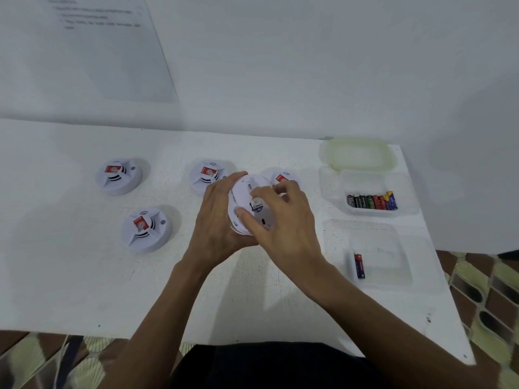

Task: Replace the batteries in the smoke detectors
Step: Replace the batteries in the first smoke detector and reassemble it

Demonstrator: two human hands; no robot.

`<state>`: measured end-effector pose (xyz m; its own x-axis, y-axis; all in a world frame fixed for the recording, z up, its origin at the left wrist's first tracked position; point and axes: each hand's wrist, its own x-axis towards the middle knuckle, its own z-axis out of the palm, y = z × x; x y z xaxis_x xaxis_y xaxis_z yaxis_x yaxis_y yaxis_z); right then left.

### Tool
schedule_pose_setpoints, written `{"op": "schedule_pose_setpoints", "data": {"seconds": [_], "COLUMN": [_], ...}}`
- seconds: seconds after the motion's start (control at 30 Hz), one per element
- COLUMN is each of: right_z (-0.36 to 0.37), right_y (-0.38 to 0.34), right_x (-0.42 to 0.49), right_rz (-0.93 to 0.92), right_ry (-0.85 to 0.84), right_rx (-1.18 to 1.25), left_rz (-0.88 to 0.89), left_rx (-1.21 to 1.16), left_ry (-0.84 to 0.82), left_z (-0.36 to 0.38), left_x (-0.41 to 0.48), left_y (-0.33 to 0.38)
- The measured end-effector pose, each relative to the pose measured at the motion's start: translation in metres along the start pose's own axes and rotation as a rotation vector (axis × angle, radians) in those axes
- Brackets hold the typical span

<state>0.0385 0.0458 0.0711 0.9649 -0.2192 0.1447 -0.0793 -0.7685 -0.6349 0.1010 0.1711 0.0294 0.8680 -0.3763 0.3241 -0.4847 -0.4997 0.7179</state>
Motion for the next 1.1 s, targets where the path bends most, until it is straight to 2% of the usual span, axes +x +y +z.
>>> {"op": "schedule_pose_setpoints", "data": {"seconds": [0.1, 0.23, 0.3, 0.47, 0.53, 0.63, 0.8, 0.93, 1.0, 1.1], "right_z": [-0.003, -0.002, -0.002, -0.016, -0.021, -0.022, -0.026, -0.035, -0.038, -0.039], "right_y": [-0.003, -0.006, -0.004, 0.021, 0.031, 0.037, 0.039, 0.033, 0.03, 0.034], "right_x": [0.001, 0.005, 0.008, 0.017, 0.019, 0.015, 0.011, 0.005, 0.004, 0.004], "right_rz": [0.091, 0.125, 0.156, 0.115, 0.103, 0.053, 0.051, 0.181, 0.209, 0.188], "right_ry": [-0.014, 0.042, 0.013, -0.083, -0.123, -0.155, -0.274, -0.412, -0.417, -0.371], "right_rx": [0.063, 0.096, 0.124, 0.413, 0.472, 0.465, 0.484, 0.768, 0.863, 0.871], "left_rz": [0.01, -0.086, -0.087, 0.171, 0.19, 0.148, 0.171, 0.167, 0.233, 0.288], "left_rx": [0.009, -0.221, -0.205, -0.012, -0.059, -0.185, -0.178, -0.11, -0.06, 0.021], "left_ry": [0.02, -0.151, -0.139, 0.013, 0.031, 0.002, -0.042, -0.058, -0.105, -0.199], "left_z": [0.003, 0.009, 0.007, 0.003, 0.002, 0.001, -0.002, -0.005, -0.006, -0.007], "left_x": [0.0, 0.0, 0.002, 0.004, 0.001, -0.001, 0.001, 0.004, 0.005, 0.01], "left_y": [0.001, 0.002, 0.001, -0.012, -0.014, -0.016, -0.014, -0.006, 0.002, 0.009]}}
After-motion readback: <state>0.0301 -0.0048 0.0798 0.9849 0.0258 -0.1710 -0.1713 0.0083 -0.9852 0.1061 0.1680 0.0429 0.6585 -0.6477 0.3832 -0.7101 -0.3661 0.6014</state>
